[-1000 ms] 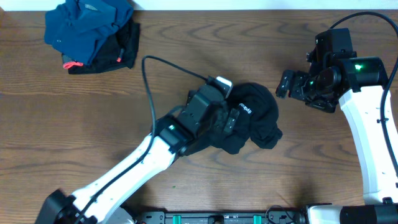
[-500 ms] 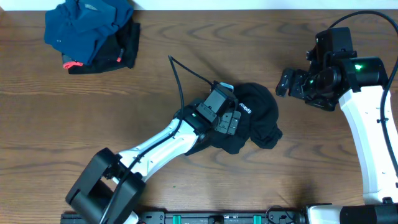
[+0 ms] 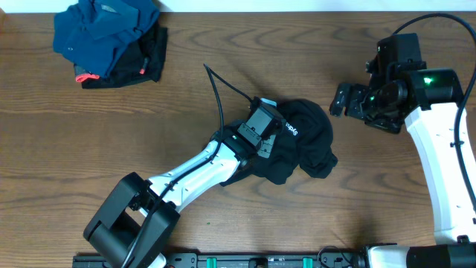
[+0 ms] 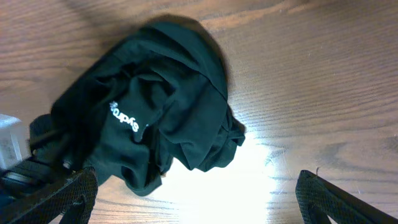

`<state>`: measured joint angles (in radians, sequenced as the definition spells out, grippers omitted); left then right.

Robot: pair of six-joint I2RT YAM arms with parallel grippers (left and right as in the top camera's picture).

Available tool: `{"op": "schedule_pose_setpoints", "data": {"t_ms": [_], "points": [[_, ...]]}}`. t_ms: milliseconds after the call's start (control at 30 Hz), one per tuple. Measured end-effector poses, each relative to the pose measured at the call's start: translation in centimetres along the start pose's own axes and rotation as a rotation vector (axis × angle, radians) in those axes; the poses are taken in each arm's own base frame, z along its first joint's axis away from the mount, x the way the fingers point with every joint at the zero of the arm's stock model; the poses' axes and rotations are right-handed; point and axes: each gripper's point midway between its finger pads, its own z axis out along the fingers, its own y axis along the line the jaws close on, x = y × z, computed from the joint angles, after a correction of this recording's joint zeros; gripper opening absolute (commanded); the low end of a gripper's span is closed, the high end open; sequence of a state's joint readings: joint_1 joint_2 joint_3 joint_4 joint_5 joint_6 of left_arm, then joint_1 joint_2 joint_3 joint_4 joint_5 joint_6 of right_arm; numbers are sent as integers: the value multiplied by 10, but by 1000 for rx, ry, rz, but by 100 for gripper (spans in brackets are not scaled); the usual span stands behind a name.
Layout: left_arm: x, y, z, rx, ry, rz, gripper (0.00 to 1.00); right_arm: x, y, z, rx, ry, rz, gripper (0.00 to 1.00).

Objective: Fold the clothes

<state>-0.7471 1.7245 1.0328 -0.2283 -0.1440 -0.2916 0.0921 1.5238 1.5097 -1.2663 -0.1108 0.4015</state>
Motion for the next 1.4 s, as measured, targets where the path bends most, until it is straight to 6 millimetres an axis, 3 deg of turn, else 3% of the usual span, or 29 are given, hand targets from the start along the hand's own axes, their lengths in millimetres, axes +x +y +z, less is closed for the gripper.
{"op": "schedule_pose_setpoints", "data": {"t_ms": [200,500,533,567,600,633,733,900,1100,1200,1400], "points": [[-6,42,-2,-118,-7,-64,15,13,-7,17,20,49,5,99],[-39,170,-54,-310,-116,-358,13,30,-5,53,-40,106,12,99],[-39,179,-58,-319,-123,-380,14,33,-4,58,-49,113,13,99],[-39,187,-62,-324,-127,-400,22,36,-5,62,-55,123,14,99],[-39,191,-64,-312,-126,-409,36,40,-6,66,-57,134,16,99],[-39,190,-65,-290,-121,-411,47,43,-7,71,-59,143,17,99],[-40,168,-60,-154,-95,-390,56,51,-9,80,-64,162,21,99],[-39,110,-57,42,-54,-294,64,44,-7,83,-83,134,24,99],[-29,39,-61,191,-16,-160,68,32,-26,81,-80,109,94,99],[-22,27,-55,208,11,-142,68,31,-29,81,-78,108,104,99],[3,27,-16,181,117,-154,71,32,-29,81,-82,116,107,99]]}}
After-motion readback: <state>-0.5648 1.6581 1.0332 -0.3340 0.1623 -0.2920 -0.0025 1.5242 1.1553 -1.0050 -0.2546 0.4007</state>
